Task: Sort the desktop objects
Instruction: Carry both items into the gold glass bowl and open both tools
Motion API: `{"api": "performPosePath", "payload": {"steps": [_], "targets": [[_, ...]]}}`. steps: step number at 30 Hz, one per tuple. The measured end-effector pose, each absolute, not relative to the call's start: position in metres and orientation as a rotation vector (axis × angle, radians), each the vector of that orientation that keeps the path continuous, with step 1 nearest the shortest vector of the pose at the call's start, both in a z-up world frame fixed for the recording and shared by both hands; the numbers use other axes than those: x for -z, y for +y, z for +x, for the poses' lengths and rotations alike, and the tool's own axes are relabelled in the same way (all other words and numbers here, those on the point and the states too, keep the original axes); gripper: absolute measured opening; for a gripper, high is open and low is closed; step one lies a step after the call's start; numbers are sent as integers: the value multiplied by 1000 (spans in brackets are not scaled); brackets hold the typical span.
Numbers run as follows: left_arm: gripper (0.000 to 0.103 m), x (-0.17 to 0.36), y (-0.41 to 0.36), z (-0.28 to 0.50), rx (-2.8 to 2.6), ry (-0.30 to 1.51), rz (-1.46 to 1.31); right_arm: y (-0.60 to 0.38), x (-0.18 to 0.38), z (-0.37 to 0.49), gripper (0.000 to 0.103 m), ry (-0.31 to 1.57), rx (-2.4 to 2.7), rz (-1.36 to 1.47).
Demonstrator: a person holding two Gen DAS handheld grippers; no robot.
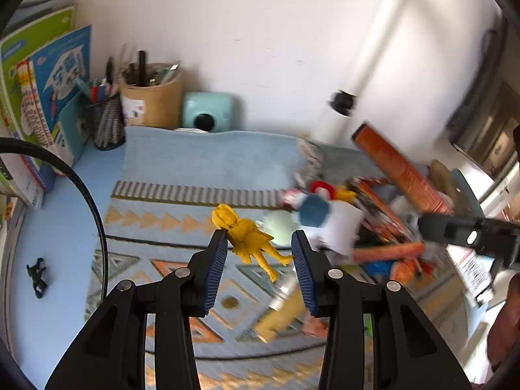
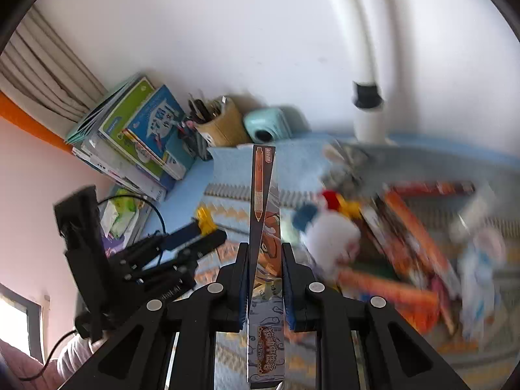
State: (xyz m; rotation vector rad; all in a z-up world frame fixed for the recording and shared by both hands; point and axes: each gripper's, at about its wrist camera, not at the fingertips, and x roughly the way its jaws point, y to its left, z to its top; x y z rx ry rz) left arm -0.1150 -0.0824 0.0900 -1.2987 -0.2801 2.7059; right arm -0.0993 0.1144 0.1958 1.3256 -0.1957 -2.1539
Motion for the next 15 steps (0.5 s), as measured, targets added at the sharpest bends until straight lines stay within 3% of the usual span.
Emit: {"api": "performPosePath", "payload": {"steps": [7,15], "targets": [[38,-110,-30,-83,-2645,-213,-1255,178,-199,-62,17,-372,2176,1334],[38,-132,39,-60,-2618,-167,-1228,252,-213,-49,17,-437,2208,1323]]}}
